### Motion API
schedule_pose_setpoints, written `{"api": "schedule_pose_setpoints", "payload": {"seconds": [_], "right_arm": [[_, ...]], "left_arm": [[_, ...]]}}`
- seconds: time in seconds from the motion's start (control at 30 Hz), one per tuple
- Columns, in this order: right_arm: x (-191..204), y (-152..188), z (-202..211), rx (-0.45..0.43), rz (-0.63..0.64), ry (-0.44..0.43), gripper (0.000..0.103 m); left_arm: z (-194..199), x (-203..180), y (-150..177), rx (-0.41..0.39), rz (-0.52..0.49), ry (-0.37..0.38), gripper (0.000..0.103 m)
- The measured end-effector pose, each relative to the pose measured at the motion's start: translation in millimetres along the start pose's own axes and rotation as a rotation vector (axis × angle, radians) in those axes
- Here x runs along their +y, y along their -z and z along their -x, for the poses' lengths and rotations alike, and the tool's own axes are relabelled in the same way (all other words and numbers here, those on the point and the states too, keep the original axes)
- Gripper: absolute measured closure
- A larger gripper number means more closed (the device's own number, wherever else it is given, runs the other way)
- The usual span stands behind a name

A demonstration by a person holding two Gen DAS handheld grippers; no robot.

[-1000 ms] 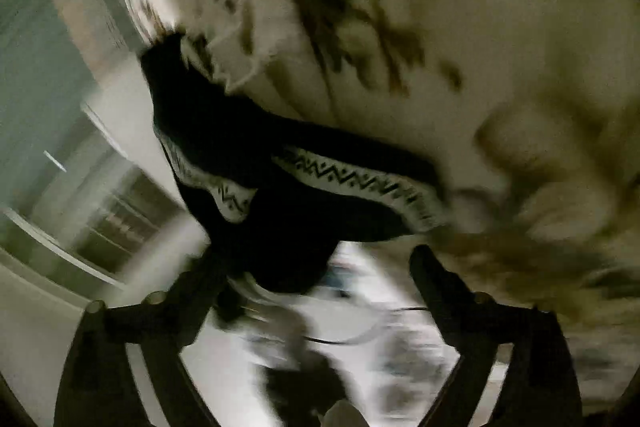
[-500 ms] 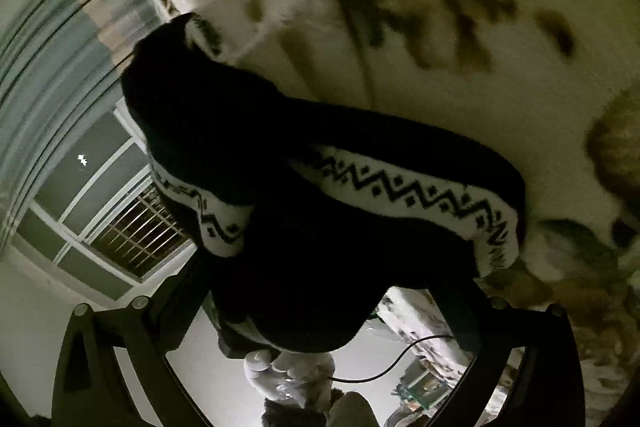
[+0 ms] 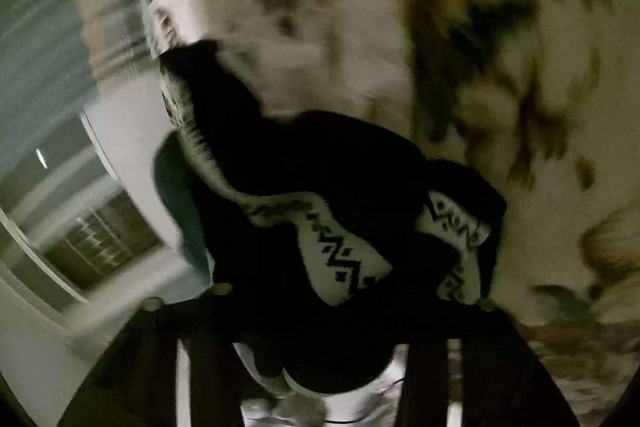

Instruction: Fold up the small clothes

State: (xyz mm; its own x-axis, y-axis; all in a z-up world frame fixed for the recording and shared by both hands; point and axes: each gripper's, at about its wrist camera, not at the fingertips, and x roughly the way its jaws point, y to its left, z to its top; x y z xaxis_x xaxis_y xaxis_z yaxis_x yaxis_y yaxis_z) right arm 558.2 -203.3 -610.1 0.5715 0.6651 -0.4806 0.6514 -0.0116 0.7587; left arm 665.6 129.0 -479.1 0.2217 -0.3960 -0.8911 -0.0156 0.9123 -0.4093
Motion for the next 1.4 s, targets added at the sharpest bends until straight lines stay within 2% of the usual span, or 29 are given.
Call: {"api": "schedule_pose_setpoints", "payload": {"seconds": [0.13,0.2,0.27,0.33,0.4,0.43,0.47,0.5,0.6,0.67,0.7,0.73,0.77,0.83,0.9,0.97,1.07,1.13,1.2,1.23,1.27,1.3,1.33,1.4], "right_arm": [[87.1,19.2,14.2,-0.093,0.318,0.145,0.072],[127.4,28.6,17.0,-0.119,0.454,0.178,0.073],[176.9,44.2,14.5,-0.147,0.642,0.187,0.075],[201.9,57.0,13.0,-0.166,0.763,0.184,0.077],[200.5,68.9,17.6,-0.187,0.838,0.211,0.077],[193.9,63.5,16.8,-0.212,0.876,0.252,0.077],[176.9,63.4,21.6,-0.212,0.877,0.272,0.077],[158.2,49.4,22.8,-0.194,0.844,0.297,0.077],[107.4,10.0,33.5,-0.127,0.662,0.295,0.068],[82.8,-11.5,44.5,-0.098,0.526,0.25,0.051],[74.3,-16.7,47.6,-0.086,0.491,0.229,0.038],[66.4,-19.3,51.2,-0.07,0.47,0.216,0.031],[61.1,-21.4,53.3,-0.062,0.464,0.209,0.028],[56.2,-26.1,63.5,-0.049,0.45,0.197,0.016],[54.1,-31.3,72.5,-0.044,0.425,0.172,0.013],[37.5,-30.8,75.7,-0.031,0.396,0.146,0.013],[42.8,-46.5,72.1,-0.027,0.357,0.089,0.012],[54.6,-51.6,64.2,-0.021,0.358,0.086,0.012],[60.8,-58.5,48.0,0.025,0.362,0.102,0.012],[61.4,-60.2,40.9,0.049,0.362,0.114,0.012],[60.7,-62.0,30.6,0.09,0.366,0.131,0.012],[60.7,-63.1,24.3,0.107,0.371,0.147,0.018],[61.6,-61.4,16.3,0.124,0.396,0.183,0.038],[66.1,-56.1,9.9,0.134,0.441,0.187,0.062]], "left_arm": [[4.6,7.3,1.4,-0.009,0.0,-0.008,0.015],[7.2,13.2,1.3,-0.019,0.018,-0.001,0.015],[8.8,18.7,1.2,-0.025,0.04,0.01,0.015],[9.8,22.7,1.7,-0.033,0.061,0.021,0.015],[10.2,23.4,4.6,-0.032,0.069,0.028,0.015],[10.9,22.7,7.4,-0.031,0.065,0.031,0.015],[11.5,22.2,9.1,-0.03,0.061,0.031,0.015],[12.2,21.1,12.6,-0.028,0.053,0.032,0.015],[15.6,18.4,26.2,-0.022,0.042,0.047,0.015],[19.1,16.6,37.5,-0.022,0.044,0.067,0.015],[21.3,16.3,44.5,-0.02,0.051,0.081,0.015],[23.0,16.3,50.3,-0.019,0.059,0.091,0.015],[25.2,15.8,59.4,-0.015,0.072,0.119,0.015],[26.0,15.3,71.4,-0.007,0.091,0.154,0.015],[21.3,15.3,83.3,0.009,0.122,0.194,0.015],[10.1,17.3,93.0,0.027,0.169,0.245,0.015],[-13.4,21.1,100.1,0.057,0.255,0.342,0.015],[-30.6,21.7,100.6,0.086,0.298,0.396,0.015],[-46.6,22.6,99.4,0.096,0.364,0.462,0.016],[-47.1,21.9,97.7,0.077,0.377,0.485,0.03],[-42.4,18.6,93.2,0.039,0.384,0.509,0.06],[-37.4,14.8,88.4,0.03,0.379,0.505,0.071],[-30.3,11.2,83.2,0.018,0.37,0.484,0.08],[-8.4,3.5,66.1,-0.027,0.324,0.443,0.083]]}}
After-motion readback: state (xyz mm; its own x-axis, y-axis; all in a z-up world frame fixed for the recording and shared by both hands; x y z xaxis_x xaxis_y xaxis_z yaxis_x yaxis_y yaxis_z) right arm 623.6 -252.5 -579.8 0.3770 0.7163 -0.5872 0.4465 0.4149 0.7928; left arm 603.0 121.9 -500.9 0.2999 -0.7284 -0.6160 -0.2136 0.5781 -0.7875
